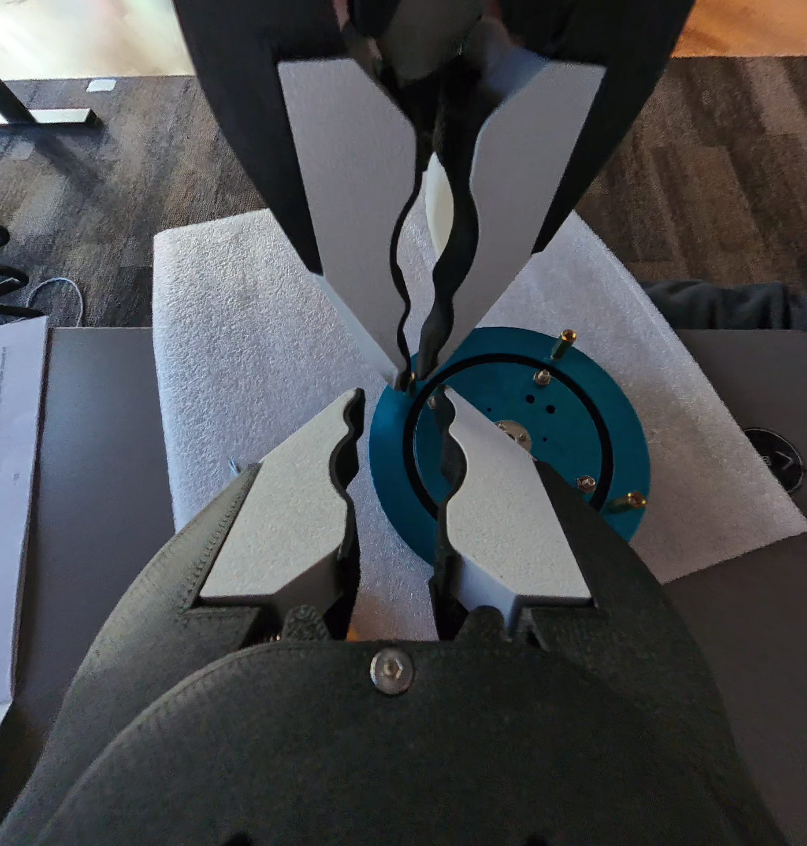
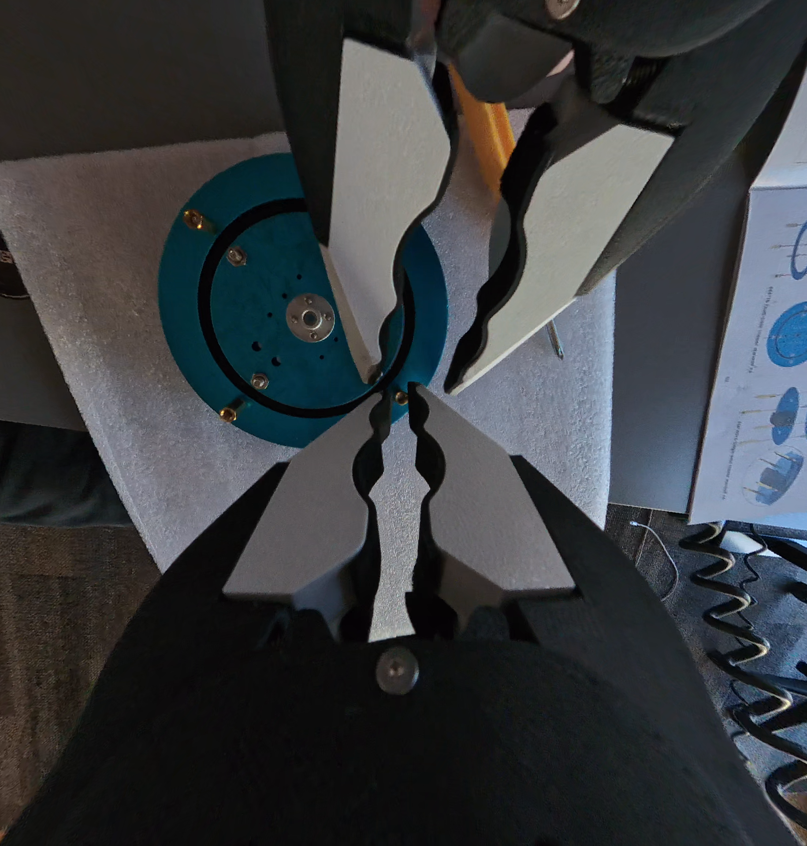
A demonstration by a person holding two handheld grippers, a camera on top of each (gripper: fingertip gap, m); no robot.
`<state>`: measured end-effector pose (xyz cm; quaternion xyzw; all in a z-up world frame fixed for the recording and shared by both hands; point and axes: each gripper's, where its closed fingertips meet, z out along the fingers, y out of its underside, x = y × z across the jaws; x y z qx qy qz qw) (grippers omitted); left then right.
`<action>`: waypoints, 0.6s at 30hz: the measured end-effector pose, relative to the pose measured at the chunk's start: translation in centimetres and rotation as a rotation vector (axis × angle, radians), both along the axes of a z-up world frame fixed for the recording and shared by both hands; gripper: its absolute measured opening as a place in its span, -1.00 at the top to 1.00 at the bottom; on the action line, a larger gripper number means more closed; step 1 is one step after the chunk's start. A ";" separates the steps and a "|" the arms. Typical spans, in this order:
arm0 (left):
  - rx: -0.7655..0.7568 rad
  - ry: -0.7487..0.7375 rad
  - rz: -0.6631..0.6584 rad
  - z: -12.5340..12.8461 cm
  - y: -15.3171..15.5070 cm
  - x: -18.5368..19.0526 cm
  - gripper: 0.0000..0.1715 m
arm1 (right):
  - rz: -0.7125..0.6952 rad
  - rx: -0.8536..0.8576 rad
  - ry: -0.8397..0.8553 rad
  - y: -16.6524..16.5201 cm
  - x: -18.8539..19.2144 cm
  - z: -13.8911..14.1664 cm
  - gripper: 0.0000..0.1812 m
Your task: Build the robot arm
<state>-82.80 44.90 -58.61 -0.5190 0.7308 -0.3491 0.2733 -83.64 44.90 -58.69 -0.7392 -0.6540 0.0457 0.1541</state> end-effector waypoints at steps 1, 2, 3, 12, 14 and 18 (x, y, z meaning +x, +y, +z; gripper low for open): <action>0.011 0.001 0.007 -0.1 0.2 -0.2 0.64 | 0.007 -0.002 -0.007 0.0 0.1 -0.2 0.93; 0.022 -0.005 0.014 -0.1 0.5 -0.4 0.65 | 0.014 -0.002 -0.017 0.0 0.3 -0.4 0.92; 0.016 -0.016 0.015 -0.1 0.7 -0.6 0.66 | 0.018 -0.006 -0.012 0.0 0.2 -0.5 0.92; -0.281 0.019 -0.044 0.8 0.5 -0.2 0.72 | 0.025 0.002 0.024 -0.2 0.1 -0.6 0.96; -0.297 0.018 -0.035 1.1 1.3 -0.2 0.74 | 0.014 0.010 0.040 0.1 0.2 -0.2 0.91; -0.373 0.036 -0.027 1.3 2.8 0.1 0.77 | -0.008 -0.011 0.073 0.1 0.3 0.2 0.90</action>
